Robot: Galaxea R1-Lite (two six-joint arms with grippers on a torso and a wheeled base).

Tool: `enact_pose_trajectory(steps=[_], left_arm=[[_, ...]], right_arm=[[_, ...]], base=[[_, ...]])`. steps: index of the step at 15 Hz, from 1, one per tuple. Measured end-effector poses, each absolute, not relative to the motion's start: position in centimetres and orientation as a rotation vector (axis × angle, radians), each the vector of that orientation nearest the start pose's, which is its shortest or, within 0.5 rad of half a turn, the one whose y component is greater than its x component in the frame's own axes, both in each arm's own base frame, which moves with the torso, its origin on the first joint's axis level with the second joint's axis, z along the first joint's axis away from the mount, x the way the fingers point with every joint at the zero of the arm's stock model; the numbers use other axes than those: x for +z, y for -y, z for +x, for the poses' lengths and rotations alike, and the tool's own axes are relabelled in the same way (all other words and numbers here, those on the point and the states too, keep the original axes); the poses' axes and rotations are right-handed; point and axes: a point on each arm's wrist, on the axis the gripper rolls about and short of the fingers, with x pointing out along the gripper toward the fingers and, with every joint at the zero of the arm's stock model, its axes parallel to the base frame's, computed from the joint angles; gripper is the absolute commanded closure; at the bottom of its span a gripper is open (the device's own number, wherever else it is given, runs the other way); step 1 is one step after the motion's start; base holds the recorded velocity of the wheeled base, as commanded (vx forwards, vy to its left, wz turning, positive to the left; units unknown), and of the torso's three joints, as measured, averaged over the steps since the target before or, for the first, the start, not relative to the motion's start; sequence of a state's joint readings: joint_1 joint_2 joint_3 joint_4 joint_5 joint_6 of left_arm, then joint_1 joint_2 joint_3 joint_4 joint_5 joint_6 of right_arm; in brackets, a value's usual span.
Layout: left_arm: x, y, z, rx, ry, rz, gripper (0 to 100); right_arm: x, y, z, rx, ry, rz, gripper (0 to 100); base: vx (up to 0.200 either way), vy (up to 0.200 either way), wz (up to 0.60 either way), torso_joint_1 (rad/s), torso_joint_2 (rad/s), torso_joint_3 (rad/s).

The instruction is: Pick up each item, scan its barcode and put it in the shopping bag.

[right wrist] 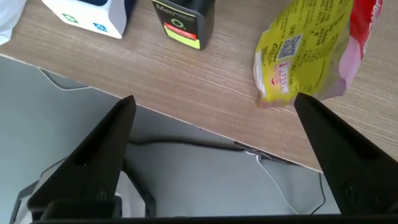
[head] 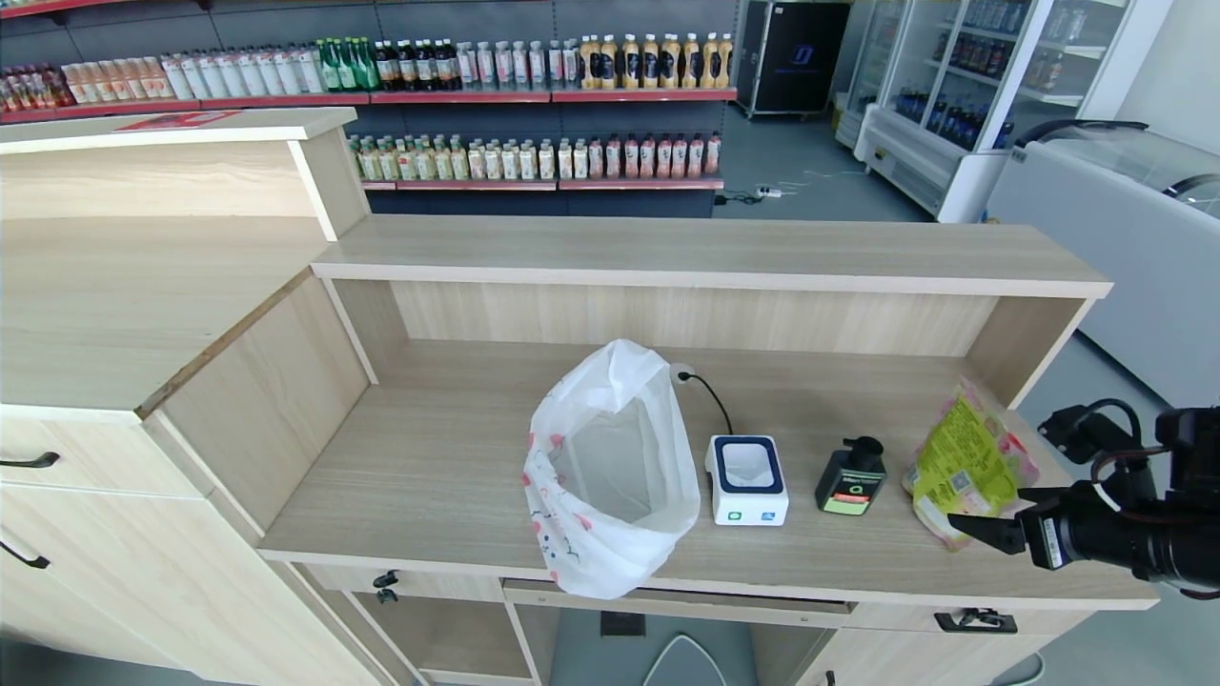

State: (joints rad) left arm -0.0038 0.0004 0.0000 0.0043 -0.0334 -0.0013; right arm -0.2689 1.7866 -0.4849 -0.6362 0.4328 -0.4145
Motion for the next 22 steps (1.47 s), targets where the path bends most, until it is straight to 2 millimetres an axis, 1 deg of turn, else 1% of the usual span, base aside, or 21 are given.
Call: enact_pose_trajectory(steps=[7, 9, 13, 16, 19, 22], left_arm=[[7.5, 0.1, -2.3, -0.039, -0.005, -0.001, 0], [7.5, 0.1, -2.3, -0.038, -0.005, -0.001, 0], [7.5, 0.1, -2.3, -0.038, -0.005, -0.001, 0], [7.5, 0.1, -2.3, -0.038, -0.005, -0.001, 0], [7.5, 0.1, -2.3, -0.037, -0.005, -0.001, 0], [7.5, 0.1, -2.3, -0.038, -0.005, -0.001, 0]], right_arm=[[5.0, 6.4, 27.8, 0.306, -0.575, -0.207, 0], [4.5, 6.6, 28.7, 0.326, -0.554, -0.224, 0], [3.8, 6.9, 30.6, 0.425, -0.497, -0.260, 0], [3.0, 6.7, 31.4, 0.474, -0.483, -0.279, 0], [2.2, 6.4, 32.3, 0.494, -0.422, -0.306, 0], [0.8, 5.9, 32.7, 0.532, -0.423, -0.298, 0]], base=[[0.000, 0.000, 0.00, 0.000, 0.00, 0.000], [0.000, 0.000, 0.00, 0.000, 0.00, 0.000], [0.000, 0.000, 0.00, 0.000, 0.00, 0.000], [0.000, 0.000, 0.00, 0.000, 0.00, 0.000], [0.000, 0.000, 0.00, 0.000, 0.00, 0.000], [0.000, 0.000, 0.00, 0.000, 0.00, 0.000]])
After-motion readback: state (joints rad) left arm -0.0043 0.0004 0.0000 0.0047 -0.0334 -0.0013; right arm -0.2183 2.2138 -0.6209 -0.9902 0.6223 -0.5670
